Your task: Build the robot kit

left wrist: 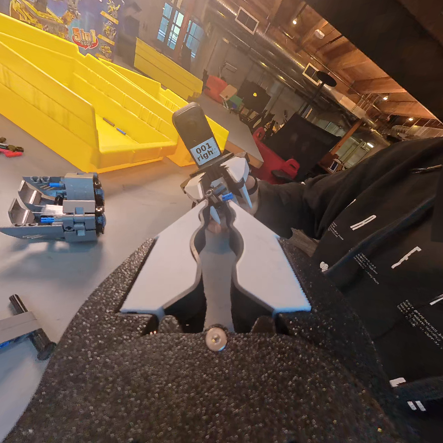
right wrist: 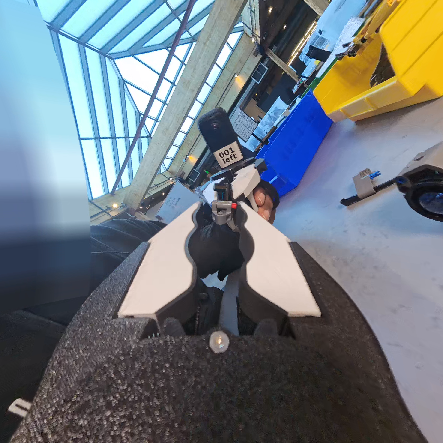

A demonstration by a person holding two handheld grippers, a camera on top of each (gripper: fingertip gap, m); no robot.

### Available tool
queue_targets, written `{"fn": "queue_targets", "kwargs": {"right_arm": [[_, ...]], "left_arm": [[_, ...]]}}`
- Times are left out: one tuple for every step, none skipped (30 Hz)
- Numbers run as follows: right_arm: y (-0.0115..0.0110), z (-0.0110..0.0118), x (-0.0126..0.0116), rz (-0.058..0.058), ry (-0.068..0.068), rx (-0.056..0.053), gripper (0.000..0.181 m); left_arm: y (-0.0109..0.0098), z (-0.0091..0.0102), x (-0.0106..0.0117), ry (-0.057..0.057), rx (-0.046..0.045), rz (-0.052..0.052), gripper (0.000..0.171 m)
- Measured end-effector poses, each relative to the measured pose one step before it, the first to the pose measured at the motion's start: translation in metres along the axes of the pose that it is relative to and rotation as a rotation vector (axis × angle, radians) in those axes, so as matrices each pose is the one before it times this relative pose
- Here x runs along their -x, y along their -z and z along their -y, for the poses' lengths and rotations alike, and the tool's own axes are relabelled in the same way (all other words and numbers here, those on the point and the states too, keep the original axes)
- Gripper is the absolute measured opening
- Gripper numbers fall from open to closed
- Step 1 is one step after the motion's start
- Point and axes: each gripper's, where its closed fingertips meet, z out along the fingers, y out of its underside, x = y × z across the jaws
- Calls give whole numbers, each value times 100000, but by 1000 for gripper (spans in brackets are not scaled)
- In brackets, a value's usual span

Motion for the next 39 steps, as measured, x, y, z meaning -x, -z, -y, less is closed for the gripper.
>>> {"fn": "queue_targets", "kwargs": {"right_arm": [[-8,8,115,223,350,291,27],[3,31,82,306,229,101,28],[3,11,35,139,171,26,30],[2,-18,1,-64,257,195,30],[3,-23,30,108,329,46,30],[-8,31,55,263,-88,-199,31],[4,-5,-29,-182,38,149,30],[19,-8,-47,-245,66,57,30],[5,2,-60,-221,-215,-162,29],[10,-8,-67,-201,-175,-131,28],[17,-8,-44,-56,-159,-147,27],[3,-9,-67,-156,-162,4,27],[1,-20,-49,-108,-27,-5,26],[3,-9,-39,-68,-149,-134,26],[-4,5,-31,76,-89,-163,24],[2,-6,-20,25,1,-77,23],[-11,-10,-66,-234,13,-14,23],[-8,-19,-22,75,-116,5,22],[-15,-2,6,186,-170,-71,22],[-13,-8,-30,-81,46,-65,22],[4,-8,-43,-170,155,17,21],[3,-24,-44,-153,153,36,20],[-4,7,-9,34,-25,-130,19],[-6,-6,23,252,11,-96,19],[-12,-8,-15,-80,57,16,19],[-22,-2,-12,-93,166,-42,19],[-7,-17,33,221,208,51,19],[-4,-25,11,67,104,65,19],[-5,-9,31,305,9,-76,19],[1,-3,121,958,-37,-60,18],[8,-33,119,958,-171,20,18],[-3,6,83,676,-169,-166,18],[-26,19,102,796,141,-293,18],[-26,-11,104,845,-259,-165,18],[-42,-3,92,849,-591,28,18],[-34,5,61,511,238,-77,18],[-37,-14,98,442,789,63,18],[-40,1,68,-100,1561,206,17],[-29,-9,90,-505,2894,499,17]], "left_arm": [[-4,71,-60,1085,-395,-677,12],[11,39,14,966,-365,-288,12],[16,-16,62,773,-159,-118,12],[10,-6,-7,1000,-192,-551,12],[6,32,-17,1283,-444,-633,12],[9,48,-5,1497,-485,-525,12],[1,15,2,1439,-298,-538,12],[-1,7,21,1348,-274,-370,12],[-8,8,27,1423,-384,-370,12],[-4,10,-7,1489,-415,-538,11],[-3,6,12,1350,-276,-363,12],[3,-15,25,734,-43,-84,12],[4,-15,14,120,50,118,12],[-8,-7,-12,115,85,156,11],[-7,25,-34,269,-30,-74,12],[2,-9,-21,82,24,64,11],[11,-21,37,-207,166,376,11],[3,-6,-27,-184,110,91,11],[8,14,-15,-127,-4,63,11],[-4,-8,12,-363,73,354,11],[-14,-24,-6,-577,254,374,11],[-8,-13,-17,-478,204,323,11],[-9,3,-26,-396,58,231,11],[-2,6,-32,-267,93,174,11],[11,-3,12,-453,85,376,11],[7,5,-6,-390,27,279,11],[-9,-7,-42,-308,116,65,11],[0,3,-20,-374,120,208,11],[-15,18,-53,-389,-38,40,11],[-21,28,-129,-95,-69,-406,11],[-12,33,-116,-285,-65,-224,11],[-3,43,-82,-691,-124,53,11],[-7,65,-130,-417,-180,-284,11],[28,93,-134,-170,-308,-538,11],[21,85,-104,-248,-336,-495,11],[21,52,-82,-182,-335,-468,11],[33,74,-83,-153,-421,-678,11],[32,40,-67,10,-252,-759,11],[30,15,-118,322,-49,-1265,11]]}}
